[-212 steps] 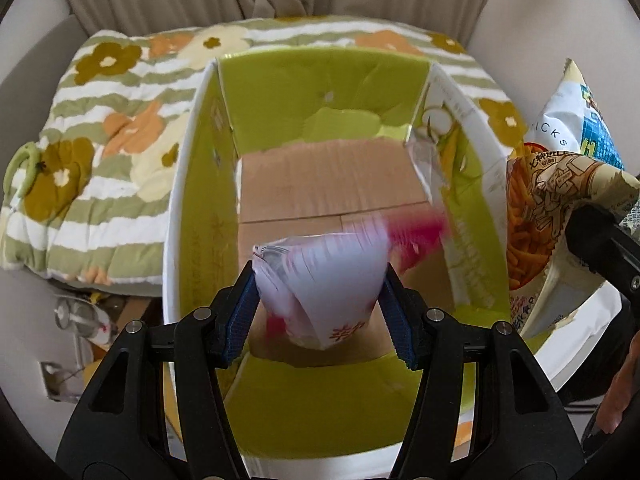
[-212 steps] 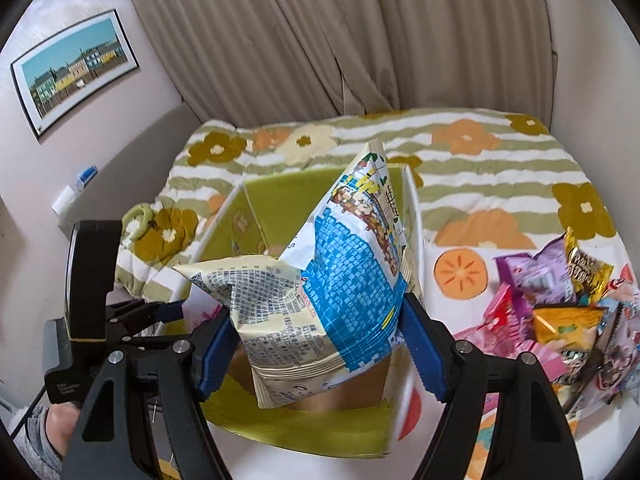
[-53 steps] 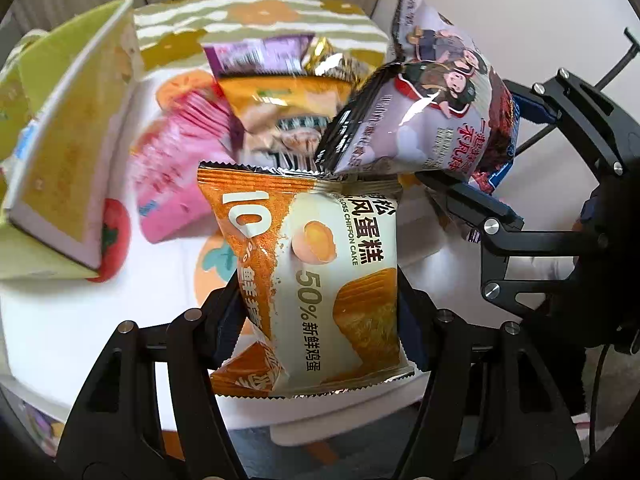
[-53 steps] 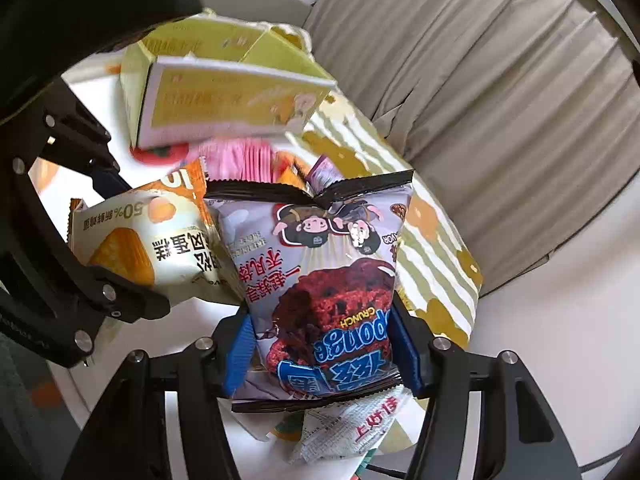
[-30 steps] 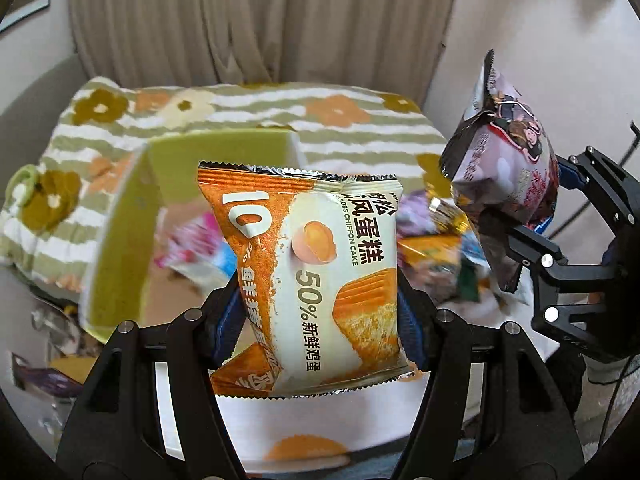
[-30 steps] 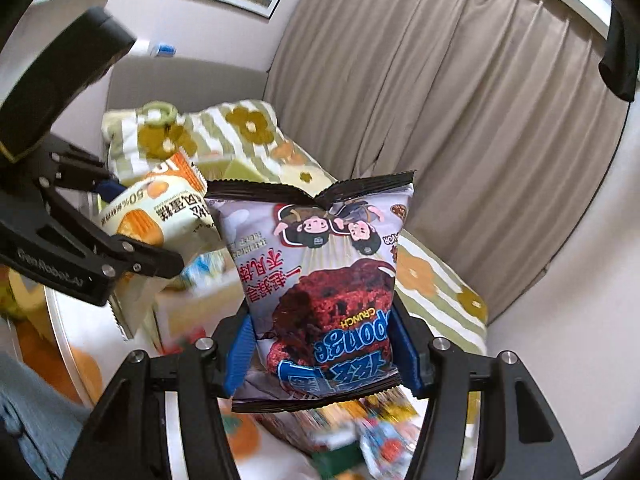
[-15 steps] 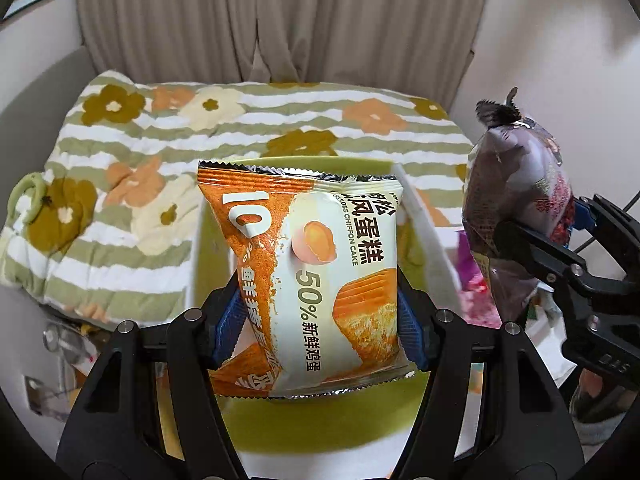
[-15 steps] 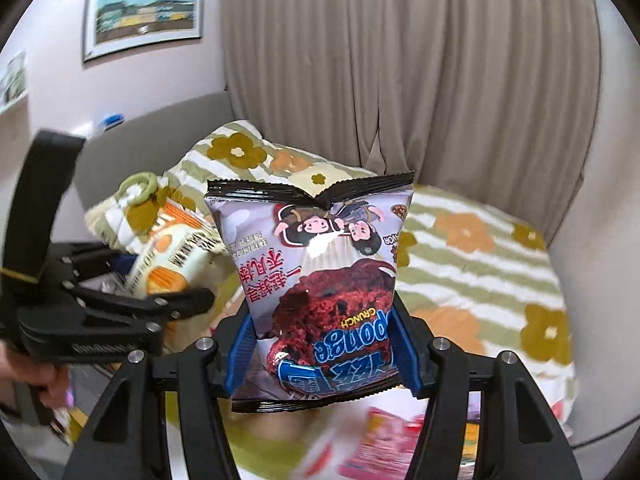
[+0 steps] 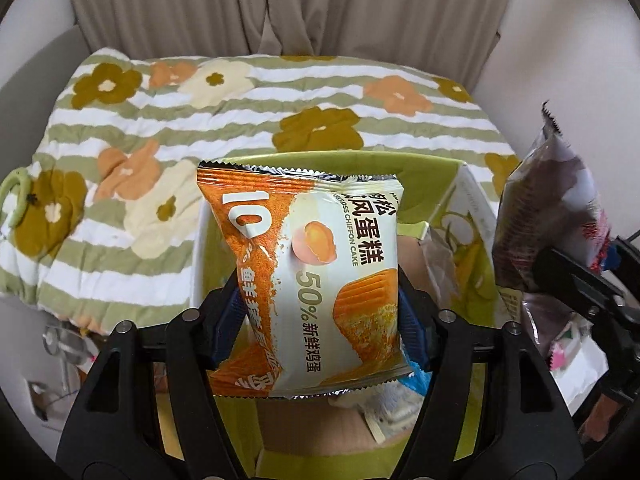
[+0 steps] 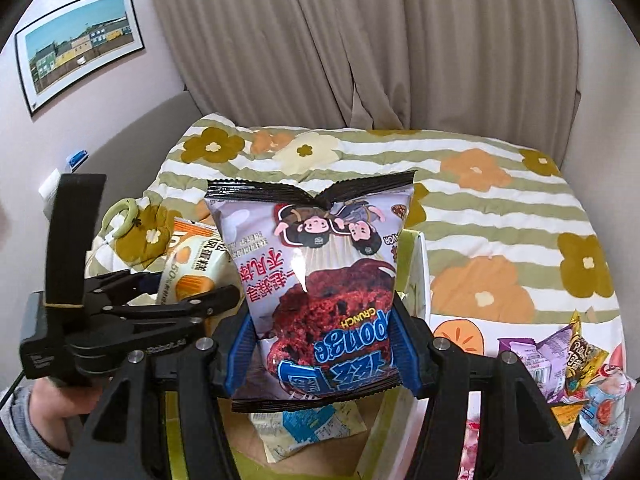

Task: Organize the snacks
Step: 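Lift the orange cake packet over the box while right carries the purple-blue packet, then open both grippers to drop the two packets into the box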

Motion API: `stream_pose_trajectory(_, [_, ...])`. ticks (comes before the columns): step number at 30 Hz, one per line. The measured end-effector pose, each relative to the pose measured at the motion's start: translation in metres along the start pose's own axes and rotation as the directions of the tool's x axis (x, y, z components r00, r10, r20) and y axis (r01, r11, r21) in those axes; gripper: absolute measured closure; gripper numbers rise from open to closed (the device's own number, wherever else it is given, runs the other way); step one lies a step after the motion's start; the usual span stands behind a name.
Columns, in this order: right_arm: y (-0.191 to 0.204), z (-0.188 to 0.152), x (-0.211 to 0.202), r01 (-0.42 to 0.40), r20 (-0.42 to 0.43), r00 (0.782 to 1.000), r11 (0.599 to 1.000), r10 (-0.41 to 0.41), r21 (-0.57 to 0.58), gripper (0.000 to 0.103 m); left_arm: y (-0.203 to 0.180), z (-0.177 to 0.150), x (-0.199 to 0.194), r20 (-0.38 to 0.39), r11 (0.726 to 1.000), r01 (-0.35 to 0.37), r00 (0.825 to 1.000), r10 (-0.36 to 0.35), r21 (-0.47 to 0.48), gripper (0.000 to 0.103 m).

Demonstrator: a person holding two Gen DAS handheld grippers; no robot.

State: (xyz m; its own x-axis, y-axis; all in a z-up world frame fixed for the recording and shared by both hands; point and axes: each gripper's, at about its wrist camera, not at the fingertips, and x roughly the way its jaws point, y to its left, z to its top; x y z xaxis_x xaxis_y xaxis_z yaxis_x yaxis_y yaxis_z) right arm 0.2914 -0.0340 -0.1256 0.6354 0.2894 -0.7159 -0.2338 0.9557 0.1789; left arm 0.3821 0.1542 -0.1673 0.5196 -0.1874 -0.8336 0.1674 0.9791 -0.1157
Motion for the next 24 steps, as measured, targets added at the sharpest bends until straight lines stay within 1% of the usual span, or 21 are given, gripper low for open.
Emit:
stream_pose_trajectory(1, [-0.001, 0.002, 0.003, -0.006, -0.004, 1.0, 1.0, 0.006, 0.003, 0.047, -0.001, 0.002, 0.005, -0.009, 1.0, -0.018, 1.0, 0.018, 0.009, 0.016])
stream_pose_trajectory(2, [-0.002, 0.004, 0.007, -0.012, -0.008, 1.0, 1.0, 0.012, 0.004, 0.047, -0.003, 0.003, 0.008, -0.012, 0.999, -0.043, 0.999, 0.043, 0.013, 0.009])
stream_pose_trajectory(3, [-0.001, 0.006, 0.01, -0.016, -0.014, 1.0, 1.0, 0.016, 0.004, 0.047, -0.003, 0.003, 0.008, 0.0, 0.998, -0.058, 0.998, 0.058, 0.01, 0.002])
stream_pose_trajectory(4, [0.0, 0.007, 0.014, -0.019, -0.021, 1.0, 1.0, 0.019, 0.004, 0.047, -0.002, 0.004, 0.006, 0.014, 0.999, -0.054, 0.998, 0.054, 0.004, 0.002])
stream_pose_trajectory(6, [-0.002, 0.009, 0.018, -0.032, -0.028, 0.999, 0.999, 0.032, 0.005, 0.047, 0.002, 0.004, 0.005, 0.012, 0.999, -0.053, 0.999, 0.053, -0.009, 0.002])
stream_pose_trajectory(8, [-0.005, 0.011, 0.023, -0.052, -0.036, 0.998, 0.999, 0.052, 0.01, 0.047, 0.007, 0.0, -0.002, 0.021, 0.997, -0.072, 0.997, 0.073, -0.034, 0.002])
stream_pose_trajectory(11, [-0.006, 0.012, 0.033, -0.088, -0.063, 0.994, 0.996, 0.089, 0.018, 0.047, 0.018, -0.012, -0.012, 0.027, 0.993, -0.083, 0.996, 0.085, -0.079, 0.002])
stream_pose_trajectory(14, [-0.005, 0.014, 0.046, -0.11, -0.092, 0.99, 0.994, 0.111, 0.019, 0.047, 0.024, -0.02, -0.021, 0.032, 0.989, -0.108, 0.993, 0.112, -0.104, 0.002])
stream_pose_trajectory(16, [-0.006, 0.015, 0.053, -0.116, -0.105, 0.987, 0.993, 0.118, 0.027, 0.047, 0.028, -0.025, -0.025, 0.033, 0.986, -0.112, 0.993, 0.117, -0.126, 0.002])
stream_pose_trajectory(19, [-0.009, 0.016, 0.065, -0.107, -0.123, 0.986, 0.993, 0.113, 0.048, 0.046, 0.032, -0.032, -0.027, 0.026, 0.982, -0.099, 0.994, 0.104, -0.163, 0.002])
stream_pose_trajectory(20, [-0.009, 0.016, 0.069, -0.103, -0.137, 0.984, 0.993, 0.11, 0.057, 0.044, 0.033, -0.033, -0.027, 0.022, 0.981, -0.094, 0.995, 0.099, -0.167, 0.002])
stream_pose_trajectory(21, [-0.01, 0.015, 0.073, -0.103, -0.153, 0.982, 0.992, 0.112, 0.067, 0.034, 0.033, -0.036, -0.027, 0.015, 0.98, -0.091, 0.995, 0.095, -0.174, 0.002])
stream_pose_trajectory(22, [-0.012, 0.015, 0.076, -0.108, -0.164, 0.979, 0.991, 0.12, 0.081, 0.019, 0.034, -0.038, -0.029, 0.014, 0.979, -0.096, 0.995, 0.1, -0.18, 0.002])
stream_pose_trajectory(24, [-0.015, 0.011, 0.074, -0.115, -0.153, 0.98, 0.989, 0.129, 0.097, 0.006, 0.032, -0.042, -0.034, 0.018, 0.978, -0.096, 0.995, 0.102, -0.184, 0.002])
